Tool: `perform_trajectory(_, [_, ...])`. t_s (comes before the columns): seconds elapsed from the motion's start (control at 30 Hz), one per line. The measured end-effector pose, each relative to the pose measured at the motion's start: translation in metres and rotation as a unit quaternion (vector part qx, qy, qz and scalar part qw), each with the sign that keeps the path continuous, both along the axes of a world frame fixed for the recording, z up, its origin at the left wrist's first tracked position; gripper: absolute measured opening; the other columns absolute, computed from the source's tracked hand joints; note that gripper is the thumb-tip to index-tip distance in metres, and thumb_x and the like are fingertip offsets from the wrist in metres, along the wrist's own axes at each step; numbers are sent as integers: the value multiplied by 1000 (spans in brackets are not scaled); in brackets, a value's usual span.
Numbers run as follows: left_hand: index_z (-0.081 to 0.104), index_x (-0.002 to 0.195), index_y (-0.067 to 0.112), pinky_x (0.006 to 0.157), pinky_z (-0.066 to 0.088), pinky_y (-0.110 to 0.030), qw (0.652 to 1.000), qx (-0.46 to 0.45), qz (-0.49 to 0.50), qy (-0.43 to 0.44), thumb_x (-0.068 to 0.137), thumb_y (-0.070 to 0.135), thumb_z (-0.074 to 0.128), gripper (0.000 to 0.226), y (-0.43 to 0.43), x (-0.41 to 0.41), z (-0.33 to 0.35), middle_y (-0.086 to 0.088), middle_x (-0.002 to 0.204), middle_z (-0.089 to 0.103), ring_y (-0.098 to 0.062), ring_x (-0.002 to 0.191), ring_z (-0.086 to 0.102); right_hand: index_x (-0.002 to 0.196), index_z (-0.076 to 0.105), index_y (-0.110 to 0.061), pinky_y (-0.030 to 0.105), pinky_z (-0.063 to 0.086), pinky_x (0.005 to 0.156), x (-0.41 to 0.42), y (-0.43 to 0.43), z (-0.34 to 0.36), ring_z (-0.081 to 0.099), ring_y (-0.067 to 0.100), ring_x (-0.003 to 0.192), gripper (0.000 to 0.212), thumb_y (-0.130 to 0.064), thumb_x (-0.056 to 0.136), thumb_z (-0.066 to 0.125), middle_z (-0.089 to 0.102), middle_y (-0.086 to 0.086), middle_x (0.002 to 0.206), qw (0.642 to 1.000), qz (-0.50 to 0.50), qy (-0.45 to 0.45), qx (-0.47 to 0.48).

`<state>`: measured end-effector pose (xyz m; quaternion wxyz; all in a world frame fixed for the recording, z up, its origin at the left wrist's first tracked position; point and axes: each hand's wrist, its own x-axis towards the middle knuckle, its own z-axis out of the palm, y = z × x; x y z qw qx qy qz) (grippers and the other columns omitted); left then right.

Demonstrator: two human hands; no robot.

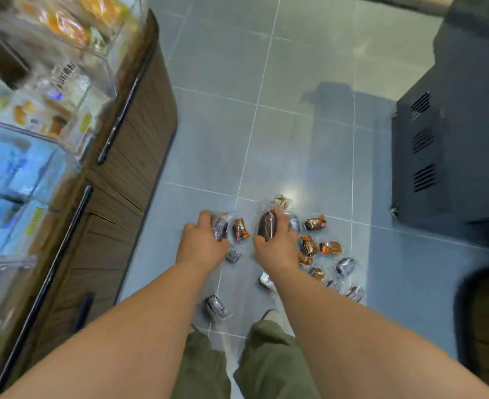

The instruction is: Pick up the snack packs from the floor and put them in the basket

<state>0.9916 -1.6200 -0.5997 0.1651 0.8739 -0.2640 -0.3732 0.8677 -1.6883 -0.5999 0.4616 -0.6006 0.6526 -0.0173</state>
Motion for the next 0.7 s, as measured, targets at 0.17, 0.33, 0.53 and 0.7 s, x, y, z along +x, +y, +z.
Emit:
perform_trajectory(0.17, [38, 130, 26, 81, 54, -42, 1000, -28, -8, -7, 75, 27, 67, 62, 9, -26, 74, -15, 111, 51, -36, 96, 58, 144, 26, -44, 35, 42, 97, -29, 23, 75, 49, 31, 117, 69, -19, 87, 55, 33, 9, 142, 998, -40, -43, -15])
perform_trajectory(0.33, [39, 128, 22, 84, 50, -38, 998, -58, 23, -14, 76, 30, 66, 60, 29, -57, 113, -14, 113, 55, -35, 99, 58, 143, 26, -45, 34, 42, 98, -61, 50, 116, 47, 30, 119, 70, -21, 85, 57, 32, 8, 142, 996, -62, -55, -30])
perform_trajectory(0.53, [35, 133, 22, 86, 51, -40, 995, -95, -10, 15, 78, 28, 67, 64, 53, -71, 137, -13, 119, 51, -35, 100, 59, 142, 24, -48, 49, 50, 93, -83, 78, 143, 55, 36, 108, 74, -20, 82, 57, 36, 12, 134, 986, -153, -48, -41])
perform_trajectory(0.7, [35, 132, 20, 84, 51, -39, 990, -115, -79, 5, 75, 27, 69, 67, 70, -57, 156, -11, 120, 53, -34, 100, 60, 145, 21, -43, 46, 46, 98, -81, 118, 162, 50, 34, 115, 78, -19, 82, 60, 32, 11, 139, 972, -220, -46, -69])
